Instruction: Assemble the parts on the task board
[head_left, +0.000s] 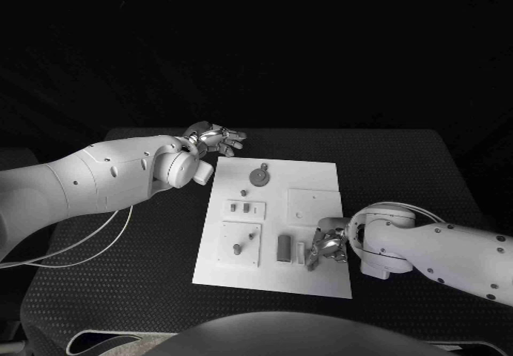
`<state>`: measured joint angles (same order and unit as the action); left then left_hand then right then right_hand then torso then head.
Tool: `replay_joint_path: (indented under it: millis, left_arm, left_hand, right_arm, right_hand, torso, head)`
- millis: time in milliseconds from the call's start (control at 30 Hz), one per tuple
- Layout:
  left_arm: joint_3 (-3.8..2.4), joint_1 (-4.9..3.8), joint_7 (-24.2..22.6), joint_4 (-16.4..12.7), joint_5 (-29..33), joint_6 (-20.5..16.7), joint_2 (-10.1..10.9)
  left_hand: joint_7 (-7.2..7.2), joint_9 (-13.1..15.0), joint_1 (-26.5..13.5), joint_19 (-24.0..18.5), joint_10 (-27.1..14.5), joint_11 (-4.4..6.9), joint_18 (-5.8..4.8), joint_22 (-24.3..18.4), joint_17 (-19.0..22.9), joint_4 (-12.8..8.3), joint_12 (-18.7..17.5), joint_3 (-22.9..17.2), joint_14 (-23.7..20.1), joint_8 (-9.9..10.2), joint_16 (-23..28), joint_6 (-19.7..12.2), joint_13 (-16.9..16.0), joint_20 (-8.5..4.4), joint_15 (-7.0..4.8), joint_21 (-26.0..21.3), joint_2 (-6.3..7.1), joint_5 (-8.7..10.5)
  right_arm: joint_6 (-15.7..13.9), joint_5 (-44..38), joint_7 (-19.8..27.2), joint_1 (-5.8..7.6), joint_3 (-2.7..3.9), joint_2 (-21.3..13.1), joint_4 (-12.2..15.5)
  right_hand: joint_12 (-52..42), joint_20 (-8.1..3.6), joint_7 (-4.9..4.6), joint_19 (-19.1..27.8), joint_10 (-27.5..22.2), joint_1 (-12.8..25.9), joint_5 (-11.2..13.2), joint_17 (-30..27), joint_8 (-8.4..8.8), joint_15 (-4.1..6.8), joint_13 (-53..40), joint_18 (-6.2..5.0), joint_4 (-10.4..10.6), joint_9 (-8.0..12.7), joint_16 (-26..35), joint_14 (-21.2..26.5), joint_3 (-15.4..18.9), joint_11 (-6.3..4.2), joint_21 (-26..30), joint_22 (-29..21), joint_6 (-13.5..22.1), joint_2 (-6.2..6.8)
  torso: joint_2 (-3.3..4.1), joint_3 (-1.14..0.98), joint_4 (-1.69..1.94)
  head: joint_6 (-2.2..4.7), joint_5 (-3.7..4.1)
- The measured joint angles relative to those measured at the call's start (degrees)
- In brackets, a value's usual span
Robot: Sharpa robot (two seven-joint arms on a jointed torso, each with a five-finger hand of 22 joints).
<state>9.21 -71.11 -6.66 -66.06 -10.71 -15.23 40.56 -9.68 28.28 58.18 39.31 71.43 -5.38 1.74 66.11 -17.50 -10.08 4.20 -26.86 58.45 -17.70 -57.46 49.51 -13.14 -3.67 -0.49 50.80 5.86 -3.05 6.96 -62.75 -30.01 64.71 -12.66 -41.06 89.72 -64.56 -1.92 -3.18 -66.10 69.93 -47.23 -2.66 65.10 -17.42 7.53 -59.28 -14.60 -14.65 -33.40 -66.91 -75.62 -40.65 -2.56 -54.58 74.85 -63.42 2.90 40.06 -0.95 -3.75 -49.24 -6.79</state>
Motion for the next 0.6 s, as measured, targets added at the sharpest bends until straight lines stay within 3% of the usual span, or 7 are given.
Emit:
replay_joint_path:
  millis: [400, 600]
  left_arm:
    - [0.01, 0.0, 0.09, 0.0, -0.09, 0.04, 0.01]
    - [0.01, 0.0, 0.13, 0.0, -0.13, 0.05, 0.05]
  left_hand:
    - [0.0, 0.0, -0.06, 0.0, 0.0, 0.0, 0.0, 0.05, -0.05, 0.0, 0.0, 0.0, 0.0, 0.0, 0.0, 0.0, 0.01, 0.0, 0.0, 0.0, -0.06, 0.0]
    - [0.0, 0.0, -0.06, 0.0, 0.0, 0.0, 0.0, 0.05, -0.05, 0.0, 0.0, 0.0, 0.0, 0.0, 0.0, 0.0, 0.01, 0.0, 0.0, 0.0, -0.06, 0.0]
  right_arm:
    - [0.02, -0.69, 0.06, 0.0, 0.0, -0.42, 0.27]
    - [-0.09, -6.99, -0.37, -0.12, -0.11, -0.66, 2.05]
  right_hand:
    - [0.0, 0.01, 0.06, -0.01, 0.0, 0.03, 0.0, -0.05, 0.04, 0.0, 0.0, 0.0, 0.2, 0.02, 0.0, 0.0, 0.2, 0.0, 0.0, -0.09, -0.06, 0.03]
    - [0.23, 0.19, 0.05, -0.19, 0.0, 1.65, 0.0, -0.11, 0.21, 0.0, -0.06, 0.02, 0.35, 0.05, 0.0, 0.0, 0.65, 0.0, 0.0, -0.22, -0.06, 1.63]
  torso:
    - [0.01, 0.01, 0.0]
    - [0.01, 0.01, 0.0]
  head:
    - [-0.03, 0.15]
    - [-0.04, 0.15]
